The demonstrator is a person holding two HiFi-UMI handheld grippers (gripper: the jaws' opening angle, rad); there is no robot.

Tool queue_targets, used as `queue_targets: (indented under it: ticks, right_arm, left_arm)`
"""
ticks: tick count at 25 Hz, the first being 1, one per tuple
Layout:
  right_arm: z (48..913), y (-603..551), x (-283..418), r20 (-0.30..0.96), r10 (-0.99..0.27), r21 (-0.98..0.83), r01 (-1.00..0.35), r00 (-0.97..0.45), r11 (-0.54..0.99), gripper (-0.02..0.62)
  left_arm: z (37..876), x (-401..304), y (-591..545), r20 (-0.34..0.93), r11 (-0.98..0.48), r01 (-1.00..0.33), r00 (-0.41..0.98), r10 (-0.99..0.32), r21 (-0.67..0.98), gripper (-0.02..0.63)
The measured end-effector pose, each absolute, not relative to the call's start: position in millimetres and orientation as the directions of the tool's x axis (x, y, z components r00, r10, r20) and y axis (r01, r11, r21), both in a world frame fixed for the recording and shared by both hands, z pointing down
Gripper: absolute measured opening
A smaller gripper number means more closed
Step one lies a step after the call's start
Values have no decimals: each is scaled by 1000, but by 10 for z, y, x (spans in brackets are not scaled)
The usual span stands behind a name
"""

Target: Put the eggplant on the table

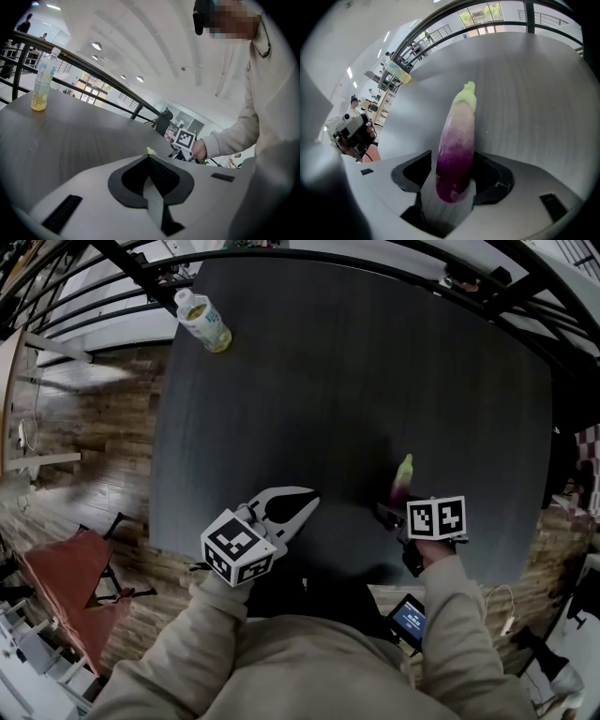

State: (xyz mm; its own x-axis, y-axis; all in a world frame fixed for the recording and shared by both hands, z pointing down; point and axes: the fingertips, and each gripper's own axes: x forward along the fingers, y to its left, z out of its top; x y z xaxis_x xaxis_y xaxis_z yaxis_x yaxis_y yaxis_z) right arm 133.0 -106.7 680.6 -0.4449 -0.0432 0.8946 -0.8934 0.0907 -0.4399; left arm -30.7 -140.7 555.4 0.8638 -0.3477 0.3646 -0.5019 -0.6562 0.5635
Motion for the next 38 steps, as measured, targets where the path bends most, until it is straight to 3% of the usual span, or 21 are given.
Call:
queue_targets:
  ticks: [26,38]
  right_arm:
    - [6760,-1068,1562,903,-105,-417,-909,-417,30,275]
    - [6490,-1120,1660,884,-161,-439,-898,-440,42,275]
  left_arm:
    - [5343,-456,-1410,375,-674,-510,858,-352,534,6]
    - [4807,-360,-1614,355,-740,-495,863,-359,456,6]
